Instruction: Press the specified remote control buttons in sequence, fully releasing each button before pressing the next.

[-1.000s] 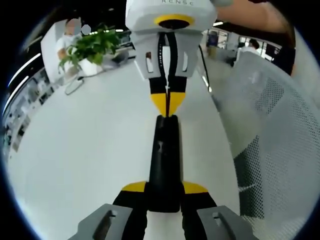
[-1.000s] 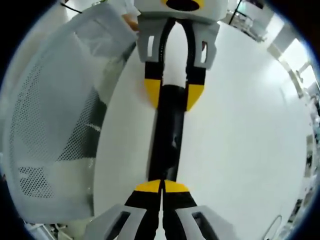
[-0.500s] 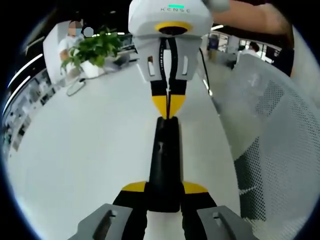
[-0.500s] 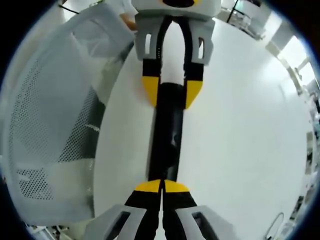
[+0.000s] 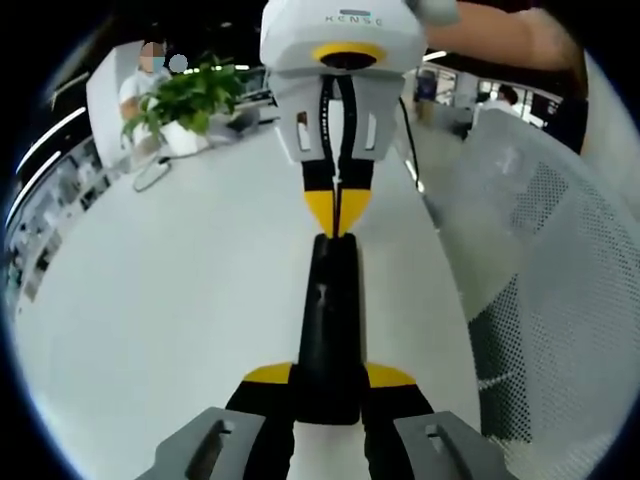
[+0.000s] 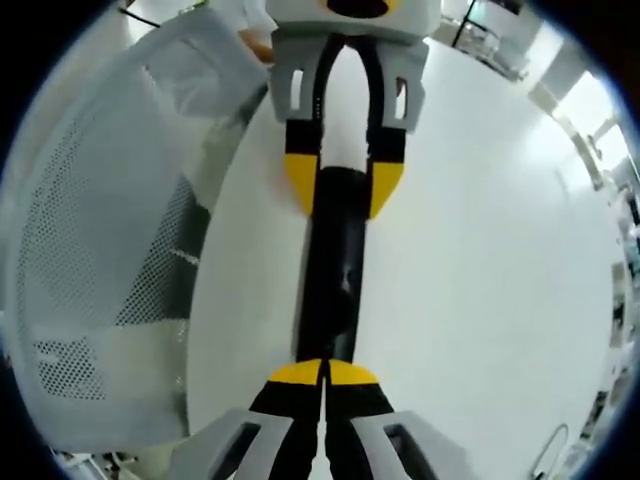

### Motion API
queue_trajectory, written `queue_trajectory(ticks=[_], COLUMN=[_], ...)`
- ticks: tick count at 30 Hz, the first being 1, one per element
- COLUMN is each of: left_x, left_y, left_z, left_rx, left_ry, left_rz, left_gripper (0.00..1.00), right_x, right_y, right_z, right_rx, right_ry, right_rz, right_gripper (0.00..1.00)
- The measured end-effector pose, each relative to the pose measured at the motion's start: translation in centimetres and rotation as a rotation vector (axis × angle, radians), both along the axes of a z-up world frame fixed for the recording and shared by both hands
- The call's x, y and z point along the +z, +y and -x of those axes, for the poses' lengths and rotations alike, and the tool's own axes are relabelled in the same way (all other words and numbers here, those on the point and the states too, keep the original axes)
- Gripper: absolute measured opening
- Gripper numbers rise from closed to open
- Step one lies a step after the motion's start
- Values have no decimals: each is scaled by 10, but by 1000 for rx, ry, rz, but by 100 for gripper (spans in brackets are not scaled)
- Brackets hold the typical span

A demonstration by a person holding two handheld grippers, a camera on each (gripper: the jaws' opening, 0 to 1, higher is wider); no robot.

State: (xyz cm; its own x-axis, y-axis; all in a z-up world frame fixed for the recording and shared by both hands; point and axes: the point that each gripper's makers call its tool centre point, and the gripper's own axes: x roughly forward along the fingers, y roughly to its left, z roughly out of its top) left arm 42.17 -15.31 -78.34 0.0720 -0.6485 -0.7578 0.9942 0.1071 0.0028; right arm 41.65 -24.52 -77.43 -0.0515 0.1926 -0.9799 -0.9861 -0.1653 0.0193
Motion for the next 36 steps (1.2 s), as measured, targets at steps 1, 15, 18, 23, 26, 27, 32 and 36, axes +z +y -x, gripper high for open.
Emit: queue_trajectory(ticks=[1, 15, 18, 23, 26, 27, 32, 36], left_x=[0, 0, 0, 0, 0, 0, 0, 0], left_y=[0, 1, 1, 1, 1, 1, 1, 1], left_z=[0, -1, 0, 0, -1, -1, -1, -1], left_rx=[1, 3, 4, 4, 7, 7, 9, 8], left_ry=[1, 2, 2, 1, 0, 0, -1, -1], left_rz=[0, -1, -2, -3, -4, -4, -3, -4], left_gripper=[24, 24, 24, 24, 24, 24, 24, 24], right_x=[0, 15, 14, 13, 13, 12, 7, 4], right_y=[0, 1, 2, 6, 9, 10, 11, 12], right_z=[0, -5, -3, -2, -2, -2, -4, -3], right_rx=[-2, -52, -48, -38, -38, -33, -25, -26], right_ry=[1, -2, 0, 2, 4, 3, 1, 6], right_rz=[-4, -61, -60, -59, -63, -61, -48, -43], right_gripper=[0, 0, 0, 0, 0, 0, 0, 0])
